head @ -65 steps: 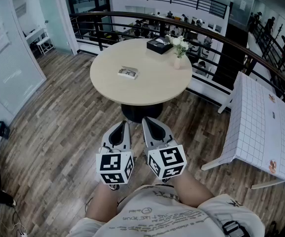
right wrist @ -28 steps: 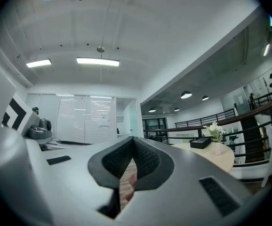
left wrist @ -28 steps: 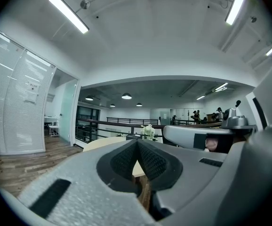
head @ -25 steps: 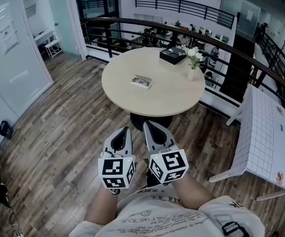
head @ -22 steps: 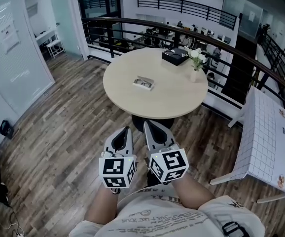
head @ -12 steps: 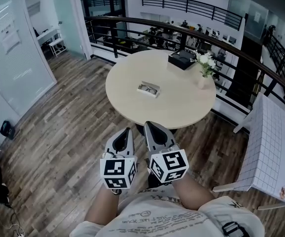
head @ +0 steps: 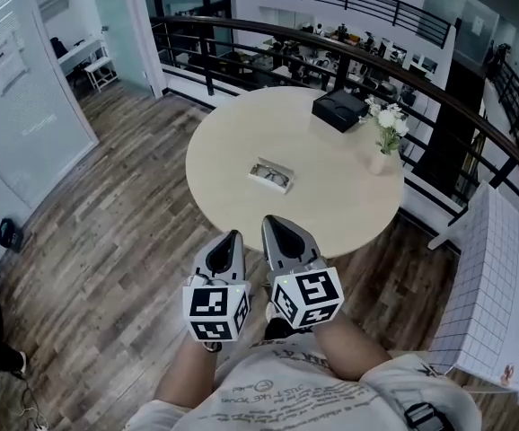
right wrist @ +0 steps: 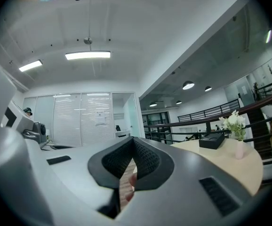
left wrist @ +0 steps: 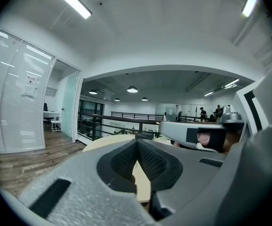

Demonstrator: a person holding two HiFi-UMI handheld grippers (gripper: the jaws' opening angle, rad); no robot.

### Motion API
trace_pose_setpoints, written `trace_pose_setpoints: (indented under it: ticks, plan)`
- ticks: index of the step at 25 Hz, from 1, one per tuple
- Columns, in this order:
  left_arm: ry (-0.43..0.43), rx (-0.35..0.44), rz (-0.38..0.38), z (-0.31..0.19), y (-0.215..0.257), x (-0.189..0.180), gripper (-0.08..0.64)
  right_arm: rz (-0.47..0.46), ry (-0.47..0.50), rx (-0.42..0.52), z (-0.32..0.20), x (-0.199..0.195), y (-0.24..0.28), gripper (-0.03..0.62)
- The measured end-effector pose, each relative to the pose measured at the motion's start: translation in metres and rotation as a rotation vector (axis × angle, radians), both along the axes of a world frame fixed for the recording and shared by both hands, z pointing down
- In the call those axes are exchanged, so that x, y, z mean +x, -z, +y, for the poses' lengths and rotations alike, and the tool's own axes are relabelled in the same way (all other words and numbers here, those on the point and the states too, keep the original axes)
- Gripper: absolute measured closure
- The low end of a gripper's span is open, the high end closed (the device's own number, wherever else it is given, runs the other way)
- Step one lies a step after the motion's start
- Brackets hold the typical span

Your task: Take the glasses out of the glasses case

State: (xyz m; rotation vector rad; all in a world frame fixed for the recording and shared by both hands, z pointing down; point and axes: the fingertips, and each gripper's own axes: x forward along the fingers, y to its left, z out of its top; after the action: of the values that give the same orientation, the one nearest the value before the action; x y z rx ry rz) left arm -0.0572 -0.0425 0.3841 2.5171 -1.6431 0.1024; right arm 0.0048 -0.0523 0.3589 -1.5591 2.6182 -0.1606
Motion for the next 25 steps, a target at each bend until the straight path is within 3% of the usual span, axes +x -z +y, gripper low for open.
trace_pose_setpoints:
  ticks: [15, 25]
  plan:
    - [-0.019, -0.045, -0.018, -0.163, -0.005, 0.057, 0.551, 0.017, -0.011, -0.068, -0.161, 0.057, -0.017, 0.583]
    - [0.024, -0.137, -0.012, -0.212, -0.031, 0.053, 0.551, 0.054, 0.041, -0.159, -0.219, 0.062, -0.05, 0.583]
